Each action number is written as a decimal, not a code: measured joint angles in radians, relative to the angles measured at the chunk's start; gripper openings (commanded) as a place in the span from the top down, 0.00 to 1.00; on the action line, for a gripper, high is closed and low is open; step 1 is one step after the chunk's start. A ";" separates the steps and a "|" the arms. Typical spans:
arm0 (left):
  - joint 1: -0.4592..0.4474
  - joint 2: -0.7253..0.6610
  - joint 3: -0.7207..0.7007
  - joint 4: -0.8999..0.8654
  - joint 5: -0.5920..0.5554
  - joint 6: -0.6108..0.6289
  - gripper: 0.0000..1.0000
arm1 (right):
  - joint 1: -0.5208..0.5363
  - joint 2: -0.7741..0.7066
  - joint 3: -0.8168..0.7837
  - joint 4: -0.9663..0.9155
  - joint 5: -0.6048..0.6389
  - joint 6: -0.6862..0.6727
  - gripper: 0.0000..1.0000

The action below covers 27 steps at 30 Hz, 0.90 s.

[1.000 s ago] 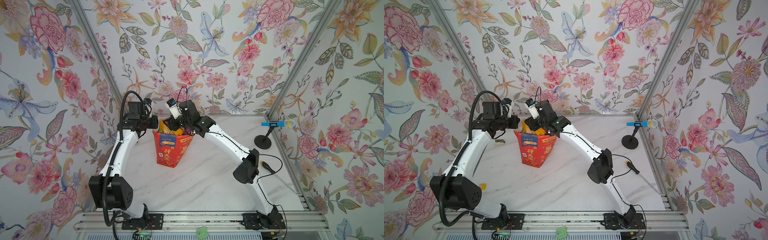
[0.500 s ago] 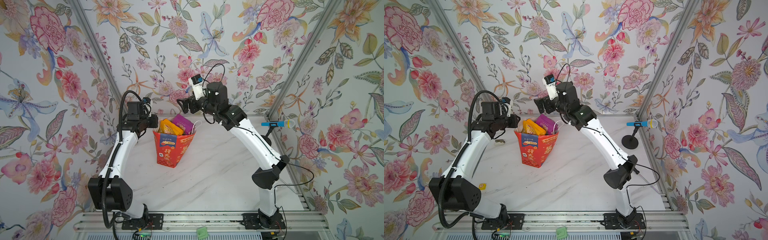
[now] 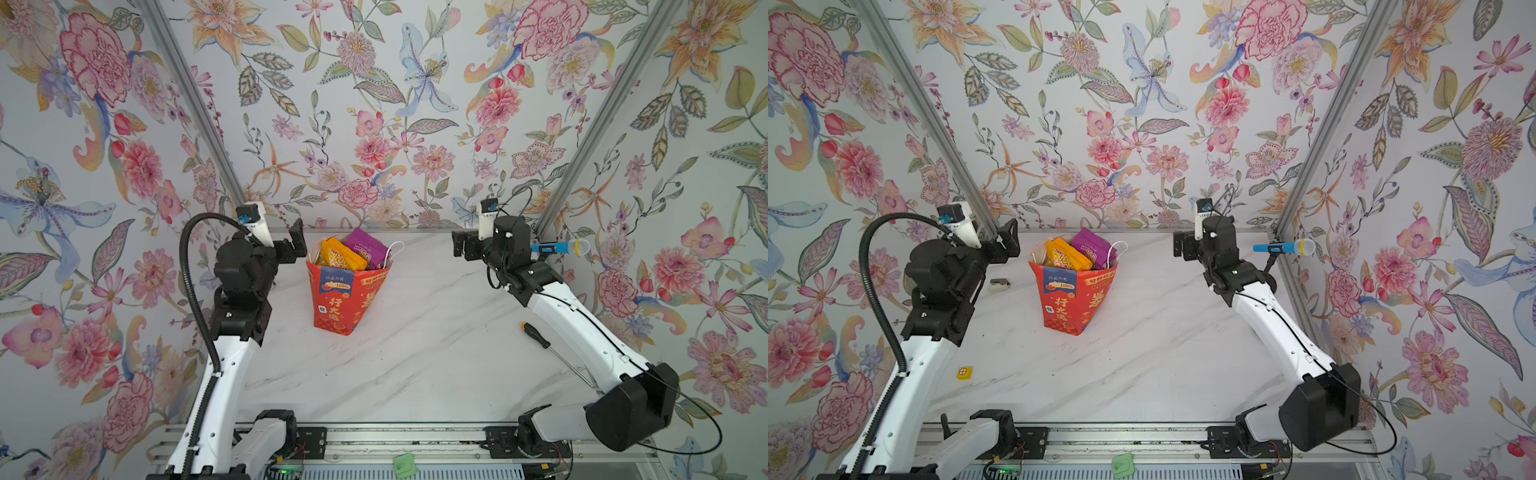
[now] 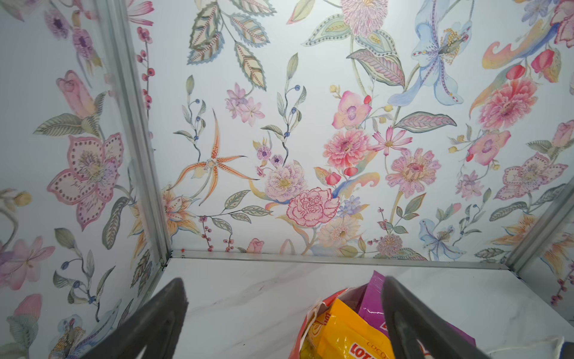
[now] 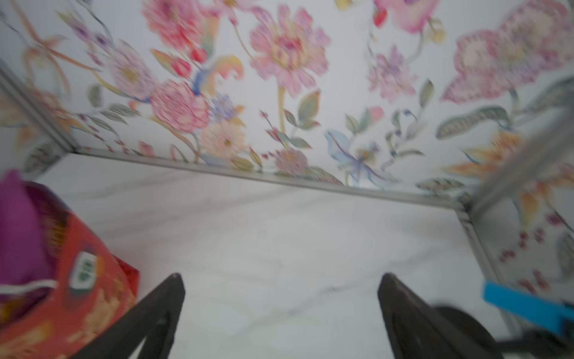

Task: Place the snacks into the paper bag
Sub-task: Reset both arms

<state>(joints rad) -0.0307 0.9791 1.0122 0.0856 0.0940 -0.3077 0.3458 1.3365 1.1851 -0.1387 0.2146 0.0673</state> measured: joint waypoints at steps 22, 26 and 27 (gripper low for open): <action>0.018 -0.018 -0.681 0.713 -0.498 0.216 0.01 | -0.215 0.003 -0.737 0.779 0.109 -0.117 0.01; 0.020 0.047 -0.739 0.806 -0.493 0.214 0.01 | -0.195 0.066 -0.793 0.878 0.109 -0.136 0.01; 0.023 0.061 -0.757 0.829 -0.491 0.212 0.00 | -0.189 0.085 -0.803 0.909 0.111 -0.144 0.01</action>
<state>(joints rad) -0.0074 1.0397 0.2554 0.9142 -0.3969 -0.0952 0.1566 1.4216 0.3817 0.7704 0.3252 -0.0765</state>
